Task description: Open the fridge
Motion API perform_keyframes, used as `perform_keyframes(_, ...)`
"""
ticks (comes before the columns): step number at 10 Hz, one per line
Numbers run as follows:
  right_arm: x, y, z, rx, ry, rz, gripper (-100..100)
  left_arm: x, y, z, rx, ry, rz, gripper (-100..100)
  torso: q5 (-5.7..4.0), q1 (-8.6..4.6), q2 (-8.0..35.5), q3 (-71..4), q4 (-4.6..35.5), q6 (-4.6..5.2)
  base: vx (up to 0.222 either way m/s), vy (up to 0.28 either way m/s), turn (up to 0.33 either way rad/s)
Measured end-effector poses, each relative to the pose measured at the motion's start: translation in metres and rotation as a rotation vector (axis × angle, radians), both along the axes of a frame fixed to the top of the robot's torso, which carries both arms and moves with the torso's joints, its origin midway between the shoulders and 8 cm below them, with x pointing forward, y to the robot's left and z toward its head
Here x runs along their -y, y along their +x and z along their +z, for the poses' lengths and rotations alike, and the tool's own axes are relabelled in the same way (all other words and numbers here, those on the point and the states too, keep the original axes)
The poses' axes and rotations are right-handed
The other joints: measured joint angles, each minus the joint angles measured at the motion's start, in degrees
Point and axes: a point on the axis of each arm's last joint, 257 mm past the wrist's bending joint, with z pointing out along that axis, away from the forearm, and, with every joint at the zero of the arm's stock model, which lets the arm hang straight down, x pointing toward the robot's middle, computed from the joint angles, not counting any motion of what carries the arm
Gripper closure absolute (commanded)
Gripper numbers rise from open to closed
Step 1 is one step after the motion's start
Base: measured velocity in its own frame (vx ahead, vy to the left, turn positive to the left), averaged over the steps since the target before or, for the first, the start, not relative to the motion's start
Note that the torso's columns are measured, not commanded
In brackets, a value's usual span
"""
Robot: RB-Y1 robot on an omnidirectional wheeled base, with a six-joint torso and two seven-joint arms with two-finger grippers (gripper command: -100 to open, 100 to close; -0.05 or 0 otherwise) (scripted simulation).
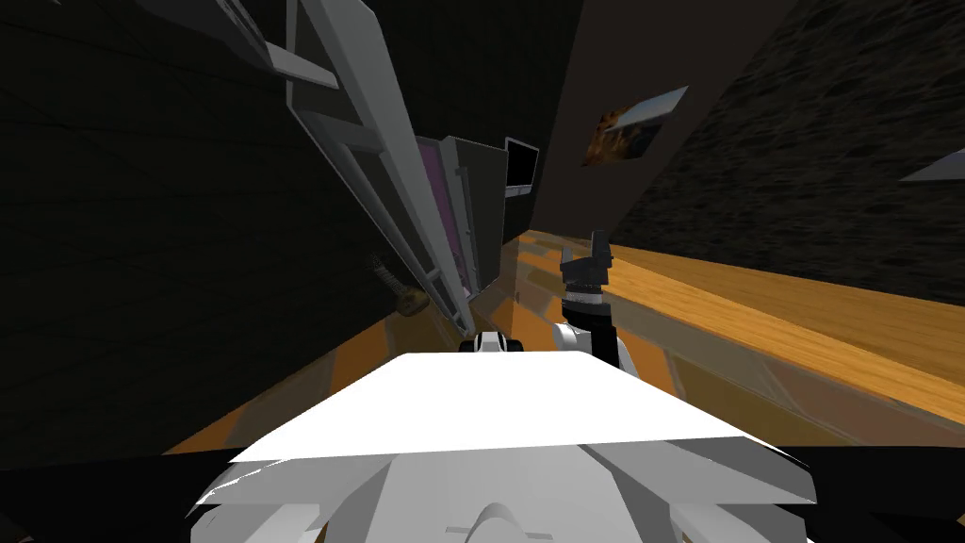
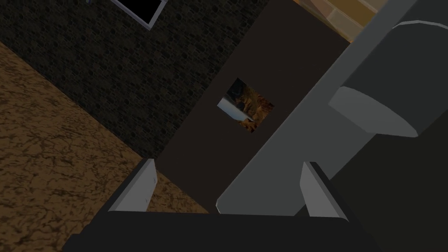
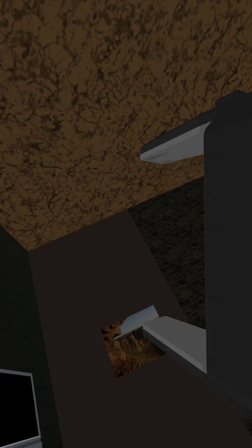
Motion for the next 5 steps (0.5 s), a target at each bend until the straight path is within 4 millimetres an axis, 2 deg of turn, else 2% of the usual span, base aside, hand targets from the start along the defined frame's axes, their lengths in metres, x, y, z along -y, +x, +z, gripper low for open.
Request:
perform_keyframes(2, 0.0, 0.0, 0.0, 0.0, 0.0, 0.0, 0, -0.034, 0.003, 0.014, 0.018, -0.05, 0.09, -100, 0.03, 0.22, 0.4, 0.2, 0.1, 0.11, -0.14, 0.048, -0.461)
perform_keyframes(3, 0.0, 0.0, 0.0, 0.0, 0.0, 0.0, 0, -0.045, 0.005, 0.015, 0.017, -0.05, 0.117, -100, 0.02, 0.07, 0.2, 0.1, 0.1, 0.05, -0.024, 0.001, -0.103)
perform_keyframes(4, 0.0, 0.0, 0.0, 0.0, 0.0, 0.0, 0, -0.049, 0.007, 0.011, 0.015, -0.034, 0.134, -100, -0.01, 0.01, 0.0, 0.0, 0.0, -0.05, -0.12, 0.02, -0.326)
perform_keyframes(5, 0.0, 0.0, 0.0, 0.0, 0.0, 0.0, 0, -0.068, 0.009, 0.015, 0.028, -0.068, 0.179, -100, 0.04, 0.12, 0.4, 0.2, 0.1, 0.08, -0.149, 0.027, -0.414)
